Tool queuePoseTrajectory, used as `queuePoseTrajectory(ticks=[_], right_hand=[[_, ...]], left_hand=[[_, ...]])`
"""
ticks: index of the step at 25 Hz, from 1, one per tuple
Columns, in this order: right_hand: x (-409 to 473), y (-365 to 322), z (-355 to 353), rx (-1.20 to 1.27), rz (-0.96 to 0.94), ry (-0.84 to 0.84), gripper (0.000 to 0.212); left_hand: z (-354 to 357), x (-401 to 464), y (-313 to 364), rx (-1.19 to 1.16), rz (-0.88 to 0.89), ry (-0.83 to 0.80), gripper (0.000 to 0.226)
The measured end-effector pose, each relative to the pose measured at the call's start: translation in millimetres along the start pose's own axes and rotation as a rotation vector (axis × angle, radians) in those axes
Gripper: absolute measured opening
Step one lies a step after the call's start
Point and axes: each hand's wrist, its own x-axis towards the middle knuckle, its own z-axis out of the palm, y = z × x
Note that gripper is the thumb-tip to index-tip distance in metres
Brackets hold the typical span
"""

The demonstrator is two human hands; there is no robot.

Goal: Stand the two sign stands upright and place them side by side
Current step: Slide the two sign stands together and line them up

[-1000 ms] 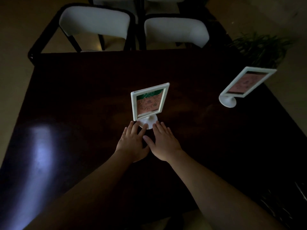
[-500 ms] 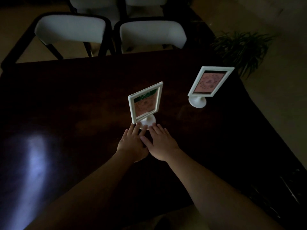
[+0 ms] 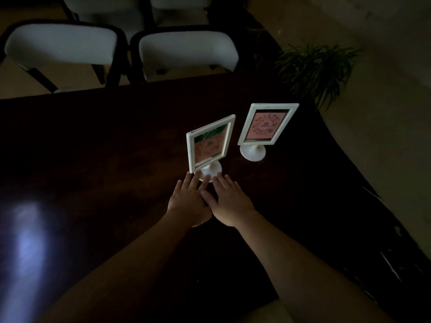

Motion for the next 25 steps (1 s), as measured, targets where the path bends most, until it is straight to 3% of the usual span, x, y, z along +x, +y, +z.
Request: queuePoseTrajectory(ticks=[11,19,25], right_hand=[[27.8,30.7,-11.3,0.029,0.056,0.054,0.072],[26.2,28.0,-20.0,0.062,0.07,0.03,0.074],[2.9,25.6,-47.1,0.048,0.085,0.099,0.068]], left_hand=[[-9.7,47.5,-0.9,-0.017,0.127,0.101,0.065],[-15.0,45.4,-2.8,-0.051,0.129,0.079,0.068],[-39.3,25.9,-22.1,-0.101,0.14,0.15,0.076]])
